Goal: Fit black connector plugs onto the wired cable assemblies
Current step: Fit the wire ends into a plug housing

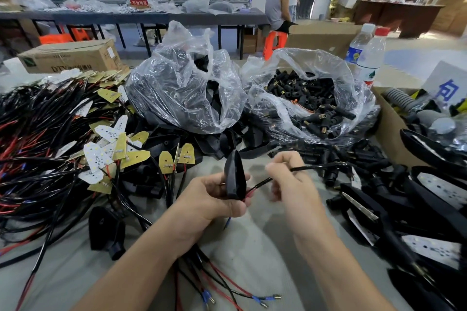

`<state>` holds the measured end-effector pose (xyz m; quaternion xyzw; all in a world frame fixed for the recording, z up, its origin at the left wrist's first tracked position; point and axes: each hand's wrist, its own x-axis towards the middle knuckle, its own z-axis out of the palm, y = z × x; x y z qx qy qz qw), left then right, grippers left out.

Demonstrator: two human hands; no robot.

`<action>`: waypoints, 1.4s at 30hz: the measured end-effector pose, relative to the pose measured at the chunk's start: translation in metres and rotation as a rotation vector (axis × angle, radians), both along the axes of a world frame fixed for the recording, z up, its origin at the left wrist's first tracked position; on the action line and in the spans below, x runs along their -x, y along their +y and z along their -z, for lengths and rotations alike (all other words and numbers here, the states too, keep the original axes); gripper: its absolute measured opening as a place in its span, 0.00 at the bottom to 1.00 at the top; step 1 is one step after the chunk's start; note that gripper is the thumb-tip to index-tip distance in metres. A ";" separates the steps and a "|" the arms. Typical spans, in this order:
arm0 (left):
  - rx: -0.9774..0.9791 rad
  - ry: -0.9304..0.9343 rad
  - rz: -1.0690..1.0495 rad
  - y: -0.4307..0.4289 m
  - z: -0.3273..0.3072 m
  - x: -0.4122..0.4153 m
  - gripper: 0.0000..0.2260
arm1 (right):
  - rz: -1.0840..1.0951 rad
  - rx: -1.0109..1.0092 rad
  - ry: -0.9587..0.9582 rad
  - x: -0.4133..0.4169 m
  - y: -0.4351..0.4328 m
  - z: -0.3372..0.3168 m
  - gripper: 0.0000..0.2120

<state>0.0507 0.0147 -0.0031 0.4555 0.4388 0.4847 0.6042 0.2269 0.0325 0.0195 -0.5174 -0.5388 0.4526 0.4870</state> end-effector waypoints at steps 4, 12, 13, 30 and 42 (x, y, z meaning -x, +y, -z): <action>0.014 -0.017 0.001 0.000 0.000 -0.002 0.23 | 0.152 0.058 0.243 -0.004 0.002 -0.004 0.09; -0.076 0.160 0.204 -0.004 -0.010 0.003 0.18 | -0.209 -0.122 -0.135 -0.001 0.000 0.000 0.05; -0.065 0.162 0.220 -0.004 -0.011 0.004 0.16 | -0.218 -0.131 -0.113 -0.001 0.000 -0.001 0.04; 0.171 0.020 0.331 -0.006 -0.007 0.006 0.19 | -0.259 -0.133 -0.152 -0.009 -0.001 -0.001 0.07; 0.265 -0.160 0.185 -0.002 -0.014 0.007 0.26 | -0.176 -0.023 0.170 0.004 -0.004 -0.001 0.06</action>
